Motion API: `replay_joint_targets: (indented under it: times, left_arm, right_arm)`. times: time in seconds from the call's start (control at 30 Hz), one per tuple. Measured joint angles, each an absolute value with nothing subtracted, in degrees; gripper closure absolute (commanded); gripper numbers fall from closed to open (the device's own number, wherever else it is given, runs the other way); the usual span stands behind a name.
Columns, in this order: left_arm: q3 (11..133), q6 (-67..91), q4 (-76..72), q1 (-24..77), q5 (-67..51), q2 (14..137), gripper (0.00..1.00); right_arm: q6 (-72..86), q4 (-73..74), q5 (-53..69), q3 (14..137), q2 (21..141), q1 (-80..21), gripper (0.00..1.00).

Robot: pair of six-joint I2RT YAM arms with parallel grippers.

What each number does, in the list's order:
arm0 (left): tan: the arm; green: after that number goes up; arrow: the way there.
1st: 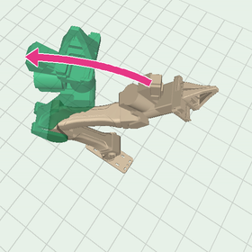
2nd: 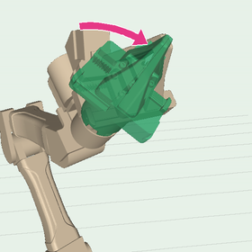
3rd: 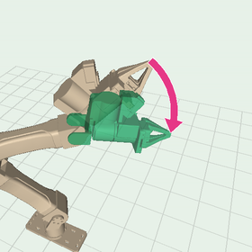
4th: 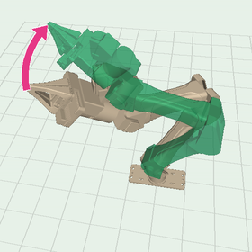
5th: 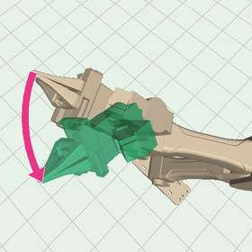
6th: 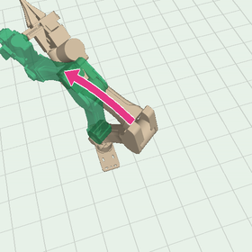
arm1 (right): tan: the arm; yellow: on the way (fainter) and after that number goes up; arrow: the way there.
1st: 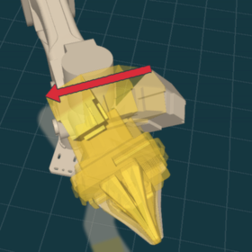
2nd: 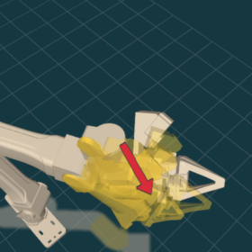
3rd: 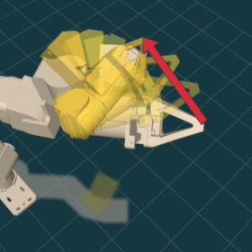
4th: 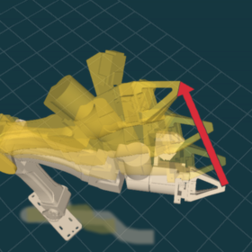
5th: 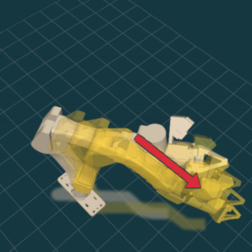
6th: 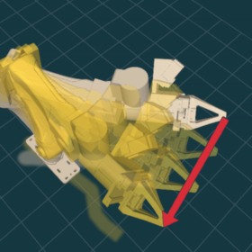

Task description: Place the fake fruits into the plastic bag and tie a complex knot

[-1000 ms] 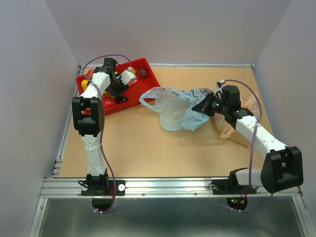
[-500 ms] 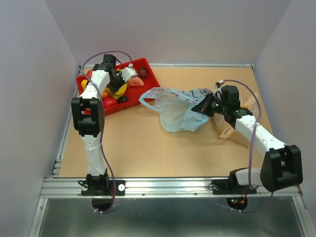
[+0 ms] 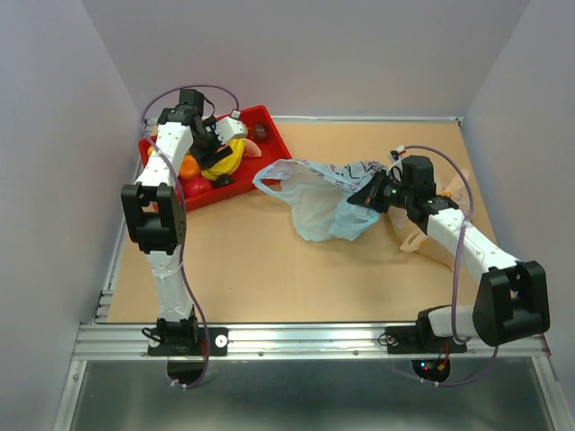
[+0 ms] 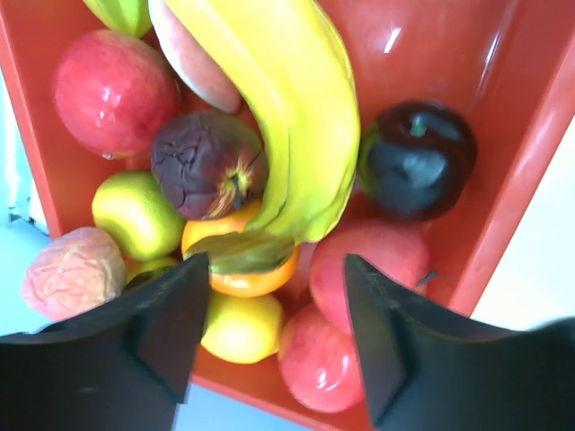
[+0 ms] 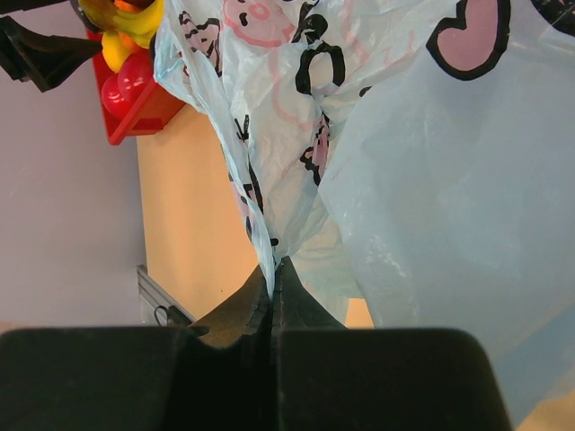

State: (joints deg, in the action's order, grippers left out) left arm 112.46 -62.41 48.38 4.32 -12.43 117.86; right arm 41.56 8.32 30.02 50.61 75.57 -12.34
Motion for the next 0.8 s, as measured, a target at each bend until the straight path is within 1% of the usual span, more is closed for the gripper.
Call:
replay_joint_targets:
  times: [0.1, 0.17, 0.33, 0.43, 0.47, 0.6, 0.7, 0.8]
  left_arm:
    - [113.9, -62.7, 48.9, 3.4, -11.7, 117.9, 0.17]
    - [115.6, -61.5, 48.7, 2.9, -11.1, 118.0, 0.17]
    - [117.8, -52.9, 44.3, 1.8, -9.7, 118.1, 0.18]
    - [117.6, -43.5, 41.0, 1.6, -6.6, 118.8, 0.2]
    - [117.6, -40.9, 40.3, 1.6, -5.7, 119.1, 0.22]
    - [117.4, -28.1, 38.2, 1.6, -1.1, 121.1, 0.23]
    - [115.7, -19.2, 37.4, 1.6, 0.2, 121.1, 0.24]
    - [115.6, -13.8, 36.9, 1.6, 0.7, 121.3, 0.27]
  right_arm:
    - [41.5, 8.3, 30.3, 50.6, 75.6, -12.3, 1.0]
    - [41.5, 8.3, 30.3, 50.6, 75.6, -12.3, 1.0]
    - [41.4, 8.3, 30.4, 50.6, 75.7, -12.3, 1.0]
    - [41.3, 8.3, 30.4, 50.6, 75.9, -12.3, 1.0]
    - [41.3, 8.3, 30.4, 50.6, 76.0, -12.3, 1.0]
    - [41.3, 8.3, 30.4, 50.6, 76.2, -12.3, 1.0]
    - [41.3, 8.3, 30.4, 50.6, 76.2, -12.3, 1.0]
    - [41.3, 8.3, 30.4, 50.6, 76.2, -12.3, 1.0]
